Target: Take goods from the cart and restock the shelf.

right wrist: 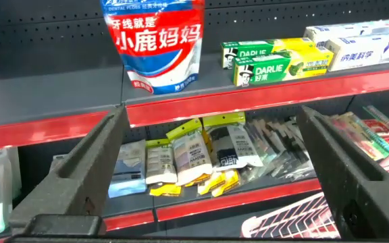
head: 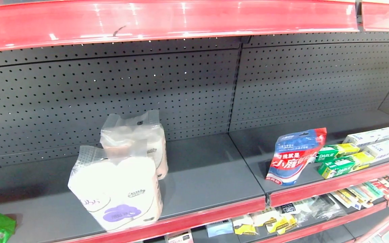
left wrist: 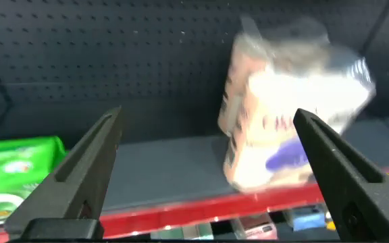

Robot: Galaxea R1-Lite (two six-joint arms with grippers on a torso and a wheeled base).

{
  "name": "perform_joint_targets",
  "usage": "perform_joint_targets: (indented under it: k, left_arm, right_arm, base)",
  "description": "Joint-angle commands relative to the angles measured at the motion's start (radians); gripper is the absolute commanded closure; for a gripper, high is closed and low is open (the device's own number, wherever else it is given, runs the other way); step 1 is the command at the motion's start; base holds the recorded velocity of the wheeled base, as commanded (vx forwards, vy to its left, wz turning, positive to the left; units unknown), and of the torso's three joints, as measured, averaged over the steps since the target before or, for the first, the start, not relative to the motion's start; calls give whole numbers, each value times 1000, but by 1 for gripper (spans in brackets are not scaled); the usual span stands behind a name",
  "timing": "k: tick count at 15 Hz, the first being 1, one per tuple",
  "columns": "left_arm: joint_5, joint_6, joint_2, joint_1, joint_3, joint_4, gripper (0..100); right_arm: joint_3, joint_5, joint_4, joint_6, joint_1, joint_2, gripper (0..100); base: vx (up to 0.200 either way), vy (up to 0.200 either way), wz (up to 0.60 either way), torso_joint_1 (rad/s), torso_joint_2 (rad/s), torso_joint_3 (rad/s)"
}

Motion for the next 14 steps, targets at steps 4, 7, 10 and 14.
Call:
perform_joint_targets:
  k: [4, 7, 10, 14]
  left_arm:
    - [156, 19, 587, 51, -134, 19, 0]
    - [158, 22, 721, 97, -144, 18, 0]
    - [150, 20, 825, 95, -147, 16, 0]
    - [141, 35, 945, 72, -140, -48, 0]
  right_arm:
    - [0, 0, 0, 0, 0, 2, 0]
    - [0, 0, 0, 0, 0, 2, 0]
    - [-1, 0, 0, 0, 0, 2, 0]
    - [-1, 0, 0, 0, 0, 2, 0]
  base:
    - [0, 0, 0, 0, 0, 0]
    - [0, 0, 0, 0, 0, 0]
    - [0, 0, 0, 0, 0, 0]
    - [0, 0, 0, 0, 0, 0]
